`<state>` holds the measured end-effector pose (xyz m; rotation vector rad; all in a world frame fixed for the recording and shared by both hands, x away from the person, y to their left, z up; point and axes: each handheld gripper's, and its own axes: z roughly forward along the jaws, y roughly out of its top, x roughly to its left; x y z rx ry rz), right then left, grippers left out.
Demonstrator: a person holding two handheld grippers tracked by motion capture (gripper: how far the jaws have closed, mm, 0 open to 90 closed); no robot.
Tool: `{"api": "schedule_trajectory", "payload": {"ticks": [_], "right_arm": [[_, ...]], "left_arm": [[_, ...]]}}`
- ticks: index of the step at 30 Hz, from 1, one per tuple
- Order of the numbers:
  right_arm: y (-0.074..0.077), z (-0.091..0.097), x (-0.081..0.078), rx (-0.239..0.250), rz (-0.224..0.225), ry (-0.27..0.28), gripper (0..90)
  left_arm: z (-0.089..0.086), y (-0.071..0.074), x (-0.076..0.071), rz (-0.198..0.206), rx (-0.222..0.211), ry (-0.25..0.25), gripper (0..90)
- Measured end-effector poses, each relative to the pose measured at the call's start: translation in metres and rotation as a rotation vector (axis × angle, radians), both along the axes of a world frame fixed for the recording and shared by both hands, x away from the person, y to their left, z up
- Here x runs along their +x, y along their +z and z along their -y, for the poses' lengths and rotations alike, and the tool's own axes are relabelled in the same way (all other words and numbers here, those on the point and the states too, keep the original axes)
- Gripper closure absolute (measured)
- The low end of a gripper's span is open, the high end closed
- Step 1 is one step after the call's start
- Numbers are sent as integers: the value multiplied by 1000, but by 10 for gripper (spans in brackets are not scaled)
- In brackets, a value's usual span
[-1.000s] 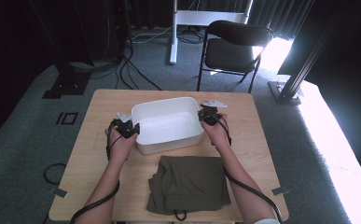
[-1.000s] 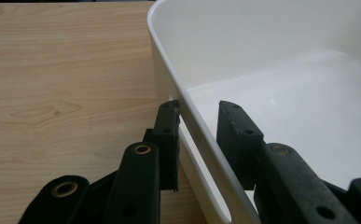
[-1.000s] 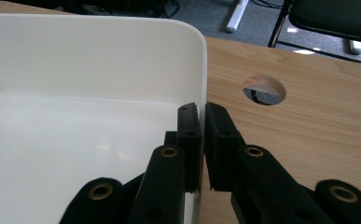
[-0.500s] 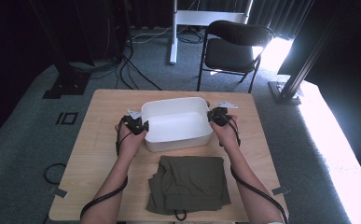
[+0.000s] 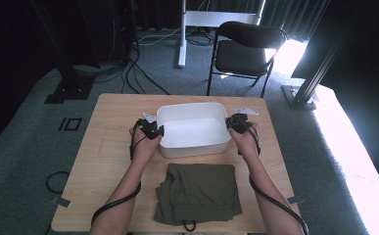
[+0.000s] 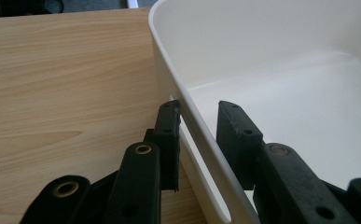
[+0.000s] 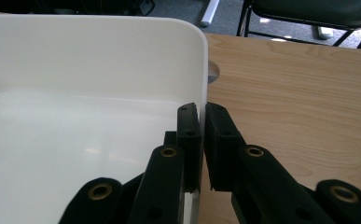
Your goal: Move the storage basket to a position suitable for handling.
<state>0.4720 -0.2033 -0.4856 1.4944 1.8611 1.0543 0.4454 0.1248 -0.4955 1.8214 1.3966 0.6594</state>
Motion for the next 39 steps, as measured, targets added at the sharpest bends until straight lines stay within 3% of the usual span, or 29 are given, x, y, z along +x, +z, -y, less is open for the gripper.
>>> {"api": "schedule_trajectory", "payload": {"ticks": [22,34,37,39], "right_arm": [[-1,34,-12,40,-12,-66,847],[0,40,-15,45,-20,-80,839],[0,41,-15,42,-14,-71,761],[0,41,-15,23,-7,-40,684]], "left_arm": [[27,1,19,-11,13,-85,722],[29,1,24,-23,-19,-111,717],[28,1,25,-45,-38,-120,695],[26,3,25,-34,-38,-129,628]]}}
